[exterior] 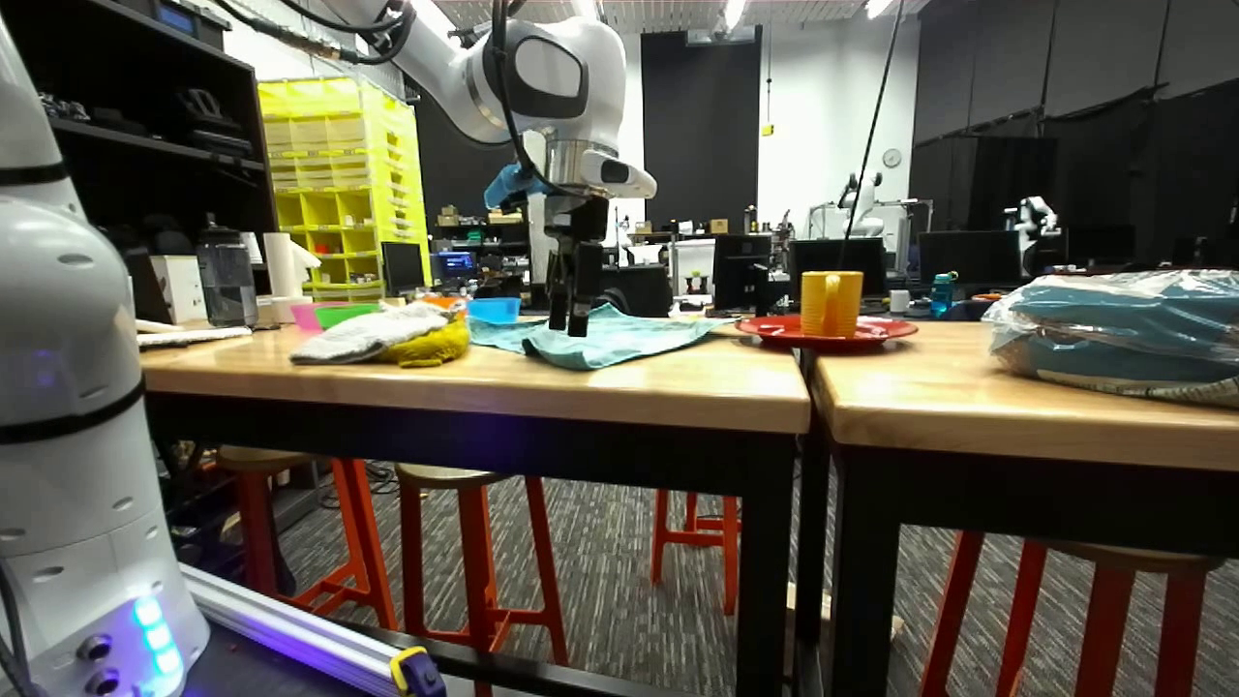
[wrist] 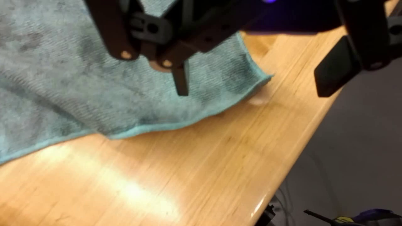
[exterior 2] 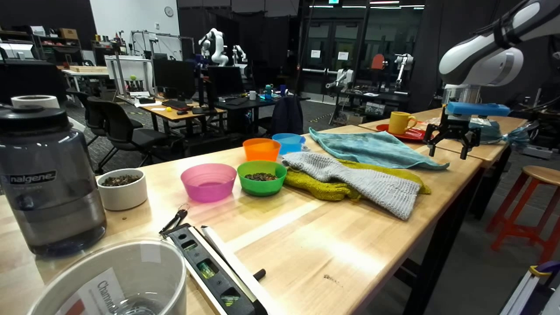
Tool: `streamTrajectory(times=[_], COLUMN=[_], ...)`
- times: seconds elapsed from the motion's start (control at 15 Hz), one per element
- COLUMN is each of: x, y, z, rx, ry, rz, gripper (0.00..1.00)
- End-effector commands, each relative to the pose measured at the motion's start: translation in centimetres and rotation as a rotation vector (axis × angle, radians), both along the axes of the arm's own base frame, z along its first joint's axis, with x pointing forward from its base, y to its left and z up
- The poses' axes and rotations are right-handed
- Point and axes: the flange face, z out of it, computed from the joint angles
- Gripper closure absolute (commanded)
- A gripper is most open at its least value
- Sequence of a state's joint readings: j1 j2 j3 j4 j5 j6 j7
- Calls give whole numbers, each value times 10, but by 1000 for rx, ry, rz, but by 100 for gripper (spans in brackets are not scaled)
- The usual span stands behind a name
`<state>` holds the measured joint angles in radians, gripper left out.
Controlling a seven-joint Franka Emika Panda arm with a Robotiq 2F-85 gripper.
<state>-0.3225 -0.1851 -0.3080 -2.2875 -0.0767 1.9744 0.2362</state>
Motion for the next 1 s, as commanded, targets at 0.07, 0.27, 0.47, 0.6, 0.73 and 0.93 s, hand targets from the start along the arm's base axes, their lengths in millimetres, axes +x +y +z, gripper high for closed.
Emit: streamTrajectory(times=[0.07,0.27,0.47,0.6,0.73,0.93], x=[-3,-5,-5,-5,-6,-9], y=[-21,-30,-35,-36,-37,-37], z=[-8,-10,-12,-13,-13,-14], rx=[3,-4,-16,-17,-17,-11], ry=[7,-1,-3,0,12,32], rz=[-89,-149,-184,-199,-218,-249], gripper=[0,0,21,29,43,67])
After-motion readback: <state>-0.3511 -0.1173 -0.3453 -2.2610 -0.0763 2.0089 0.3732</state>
